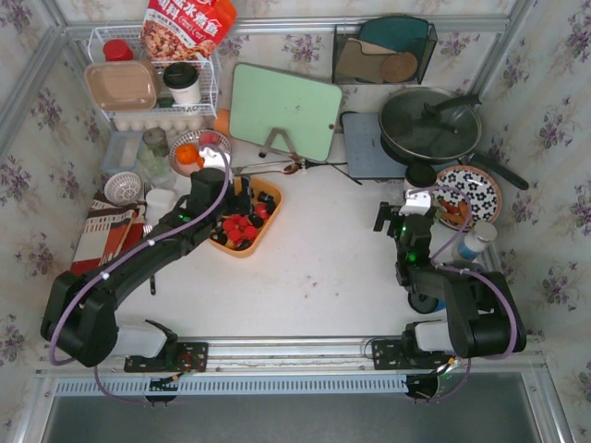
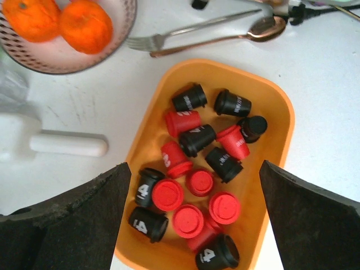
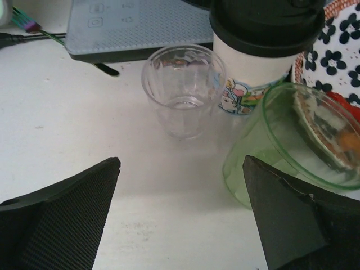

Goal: Mix the coffee capsules in the storage basket

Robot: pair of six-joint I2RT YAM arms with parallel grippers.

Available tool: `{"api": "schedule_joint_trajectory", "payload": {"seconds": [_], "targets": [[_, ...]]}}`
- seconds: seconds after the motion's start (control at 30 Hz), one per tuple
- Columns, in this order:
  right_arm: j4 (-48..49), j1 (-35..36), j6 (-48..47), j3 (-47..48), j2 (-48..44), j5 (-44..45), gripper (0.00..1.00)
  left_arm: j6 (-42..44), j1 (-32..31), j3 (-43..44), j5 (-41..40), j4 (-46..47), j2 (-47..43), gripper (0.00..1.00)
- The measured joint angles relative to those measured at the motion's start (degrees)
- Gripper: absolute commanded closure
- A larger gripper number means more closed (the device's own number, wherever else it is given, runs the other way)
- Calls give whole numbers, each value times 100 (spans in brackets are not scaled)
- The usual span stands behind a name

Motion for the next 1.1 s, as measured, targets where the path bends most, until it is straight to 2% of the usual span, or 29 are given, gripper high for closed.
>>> {"api": "schedule_joint_trajectory", "payload": {"seconds": [0.33,0.43,0.67,0.9,1.1], "targets": [[625,-299,-24,81,444,-1014,0,1108,59,-918,-975,1084,-721,1],[1471,-345,-133,-166,870,-1141,0,1526,181,-1204,-1353,1401,-870,1],[2162,-564,-70,-369,1158,-1436,0,2046,1056,-1845,-1947,1808,-1335,1],[2299,-579,-37,-367,1158,-1453,0,1878,2000,-2750,-1775,2190,-1451,1],[2299,-579,-24,-367,1158,-1451,0,1545,2498,-3340,-1204,3027,-715,0]]}}
